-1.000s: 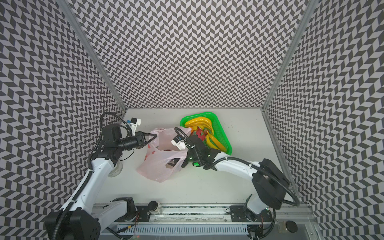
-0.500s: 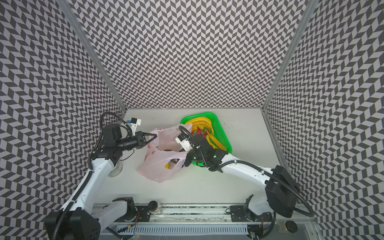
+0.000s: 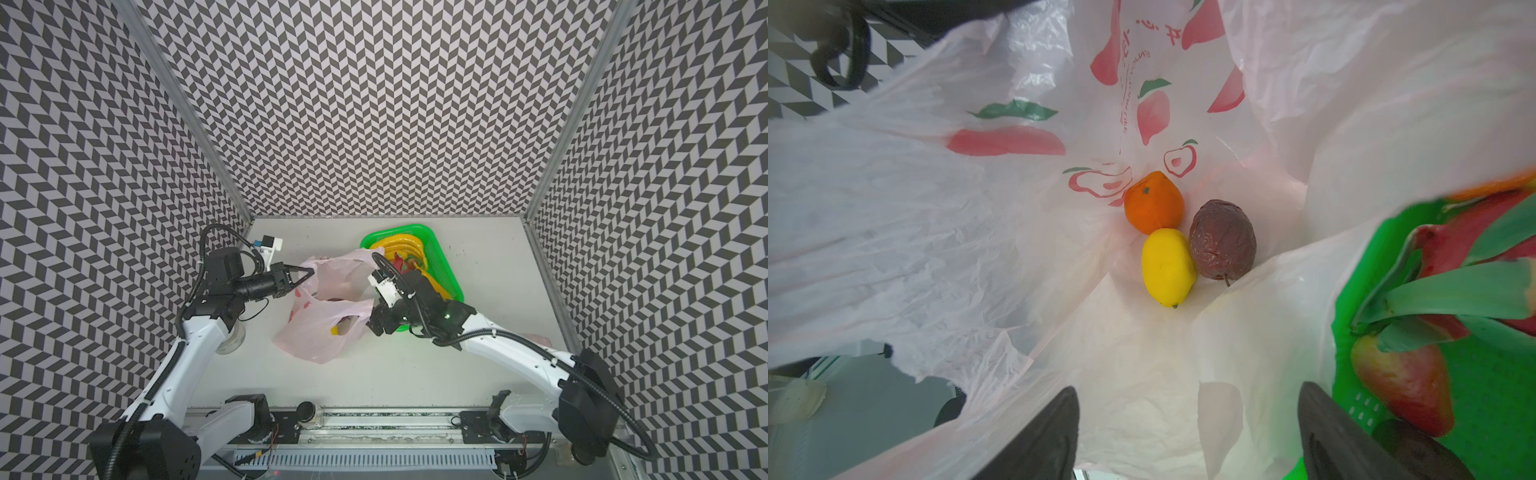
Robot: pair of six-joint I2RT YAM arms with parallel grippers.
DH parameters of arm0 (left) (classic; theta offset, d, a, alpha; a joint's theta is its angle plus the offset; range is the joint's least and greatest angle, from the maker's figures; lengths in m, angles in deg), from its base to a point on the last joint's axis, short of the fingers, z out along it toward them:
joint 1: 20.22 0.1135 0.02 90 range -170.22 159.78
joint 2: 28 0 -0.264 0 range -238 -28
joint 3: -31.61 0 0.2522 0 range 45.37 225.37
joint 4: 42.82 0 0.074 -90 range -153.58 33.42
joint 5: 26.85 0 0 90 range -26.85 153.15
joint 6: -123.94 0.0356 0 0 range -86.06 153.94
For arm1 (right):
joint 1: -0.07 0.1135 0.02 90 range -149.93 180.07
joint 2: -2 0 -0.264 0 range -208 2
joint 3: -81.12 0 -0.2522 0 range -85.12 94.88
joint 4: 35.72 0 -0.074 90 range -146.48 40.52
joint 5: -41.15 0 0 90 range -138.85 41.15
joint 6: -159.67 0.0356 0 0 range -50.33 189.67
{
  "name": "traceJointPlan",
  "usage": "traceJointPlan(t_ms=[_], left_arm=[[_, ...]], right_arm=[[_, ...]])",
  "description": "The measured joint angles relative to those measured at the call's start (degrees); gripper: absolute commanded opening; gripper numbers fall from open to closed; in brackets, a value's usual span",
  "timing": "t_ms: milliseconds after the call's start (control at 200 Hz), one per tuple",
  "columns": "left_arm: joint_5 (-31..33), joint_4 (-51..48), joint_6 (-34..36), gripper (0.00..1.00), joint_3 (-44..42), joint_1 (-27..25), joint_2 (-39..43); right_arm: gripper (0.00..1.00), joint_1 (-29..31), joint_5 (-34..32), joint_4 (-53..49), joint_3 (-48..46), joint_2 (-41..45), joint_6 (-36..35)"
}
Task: Place the fake fruits into the plastic bag and tie a complex knot
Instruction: 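Withdraw the right gripper from the bag back over the basket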
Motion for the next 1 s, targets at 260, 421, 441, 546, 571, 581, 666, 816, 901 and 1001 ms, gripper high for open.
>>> traceJointPlan(t_ms=[260,421,441,546,571,581,666,816,901,1001], left_arm=[[0.02,2.69,-2.34,0.0,0.0,0.0,-1.33],[0.04,4.52,-3.45,0.0,0.0,0.0,-1.75],[0.04,4.66,-3.52,0.0,0.0,0.0,-1.75],[0.04,5.38,-4.0,0.0,0.0,0.2,-1.75],[0.02,5.51,-4.04,0.0,0.0,0.37,-1.75],[0.02,5.55,-4.04,0.0,0.0,0.42,-1.73],[-0.04,5.79,-4.04,0.0,0.0,1.18,-1.73],[-0.33,5.51,-3.54,0.0,0.0,2.29,-1.73],[-0.63,4.81,-2.62,0.0,0.02,2.58,-1.73],[-1.07,3.72,-1.81,0.0,0.02,2.84,-1.7]], right_arm=[[0.88,-2.71,0.52,-2.64,0.0,5.81,0.28],[0.93,-6.58,1.11,-4.87,0.0,10.23,0.07],[0.93,-7.45,1.31,-5.2,0.0,10.78,0.09],[0.94,-11.13,1.75,-6.62,0.0,12.04,-0.11],[0.94,-12.04,1.81,-7.1,0.0,12.04,-0.15],[0.94,-12.28,1.84,-7.23,0.0,12.04,-0.17],[0.94,-14.67,2.19,-9.03,0.0,11.34,-0.17],[0.97,-18.18,3.58,-9.22,-0.22,8.22,1.6],[0.98,-19.96,3.78,-7.23,-1.27,5.97,4.9],[0.99,-21.0,2.8,-4.07,-2.29,2.86,11.06]])
